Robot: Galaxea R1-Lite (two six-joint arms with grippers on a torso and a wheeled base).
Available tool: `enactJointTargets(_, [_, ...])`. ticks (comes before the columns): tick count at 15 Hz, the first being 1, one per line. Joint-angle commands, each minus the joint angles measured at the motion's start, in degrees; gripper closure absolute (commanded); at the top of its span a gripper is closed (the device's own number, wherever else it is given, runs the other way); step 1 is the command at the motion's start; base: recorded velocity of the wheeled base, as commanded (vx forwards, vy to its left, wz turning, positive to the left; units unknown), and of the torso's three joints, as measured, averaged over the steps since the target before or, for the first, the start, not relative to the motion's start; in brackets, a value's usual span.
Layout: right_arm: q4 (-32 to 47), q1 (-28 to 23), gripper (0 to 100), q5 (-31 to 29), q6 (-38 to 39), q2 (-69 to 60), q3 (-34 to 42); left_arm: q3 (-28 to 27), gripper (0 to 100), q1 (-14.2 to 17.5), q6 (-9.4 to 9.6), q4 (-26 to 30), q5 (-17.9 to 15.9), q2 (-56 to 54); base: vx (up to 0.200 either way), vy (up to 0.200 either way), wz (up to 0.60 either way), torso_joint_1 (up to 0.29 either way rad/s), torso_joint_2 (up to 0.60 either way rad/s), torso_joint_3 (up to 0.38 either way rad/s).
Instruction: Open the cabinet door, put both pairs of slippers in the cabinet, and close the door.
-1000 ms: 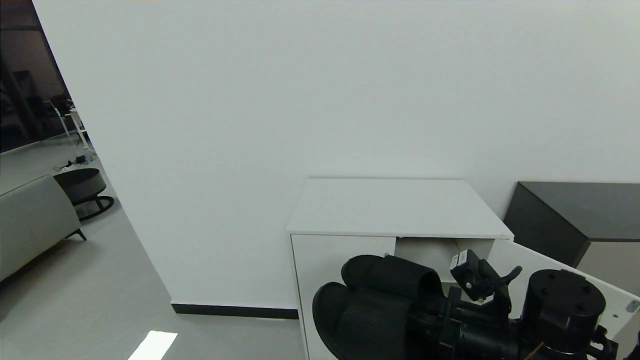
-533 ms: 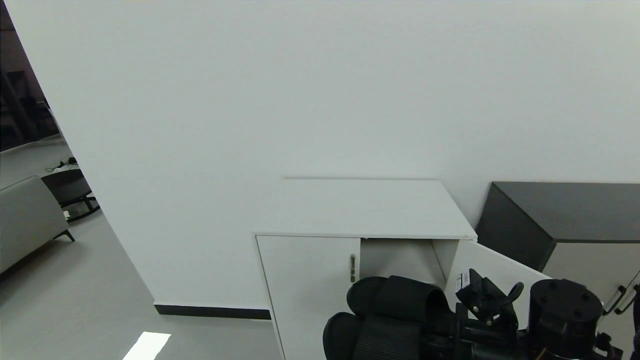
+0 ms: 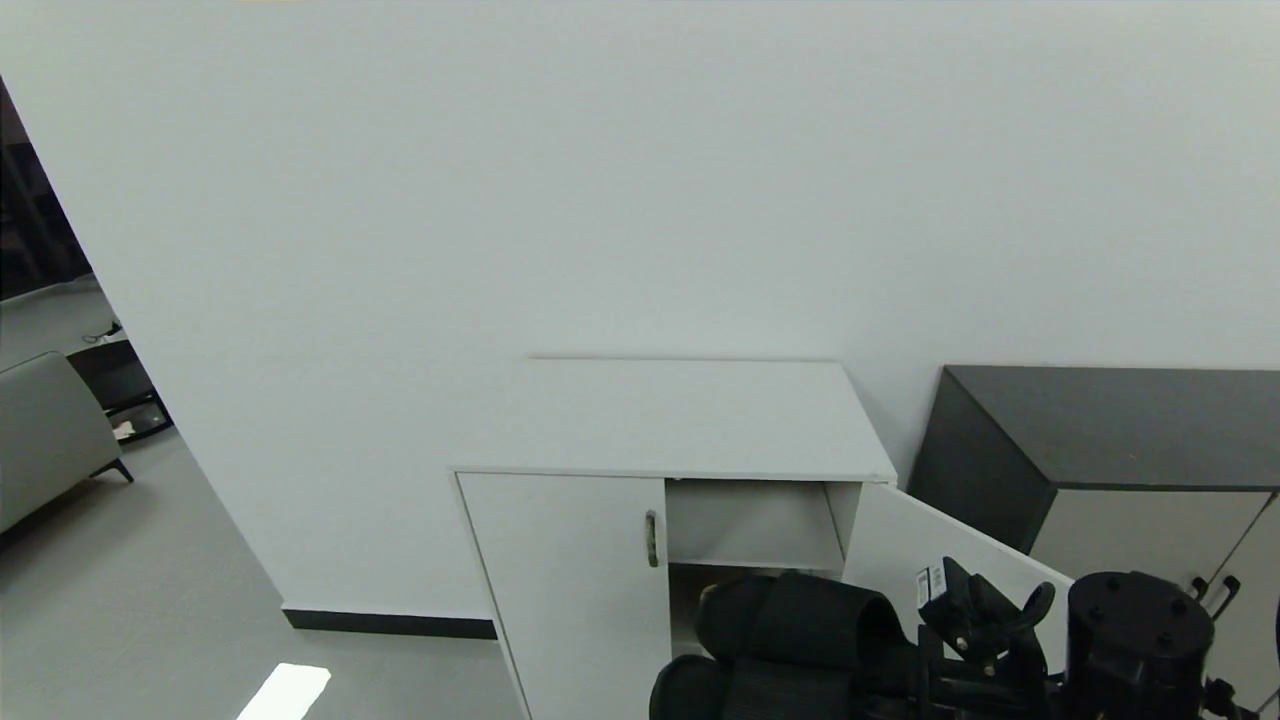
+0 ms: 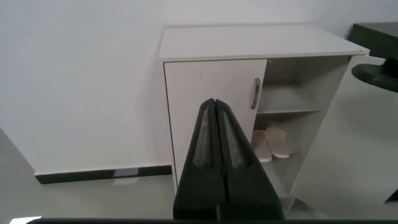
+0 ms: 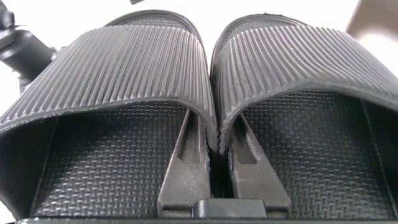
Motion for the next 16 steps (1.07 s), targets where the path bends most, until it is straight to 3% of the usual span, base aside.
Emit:
enactJointTargets(1, [-0.1,-0.1,100,-0.2,0.0,-0.2,0.1,0.0,100,0.1,0.0,0.0,0.0,0.1,0.0,0.0,-0.6,-0.012,0.0,0.012])
enactJointTargets(11, [-0.1,0.1,100,-0.1,-0.7,0.4,0.3,0.0,100,0.0,0.0,0.0,0.0,0.1,0.0,0.0,0.0,0.0,0.0,0.0])
enactJointTargets(16, [-0.1,0.3,100,0.0,-0.5,0.8,0.3,0.0,100,0.0,0.0,0.0,0.0,0.1,0.0,0.0,0.0,-0.137,0.28,0.157])
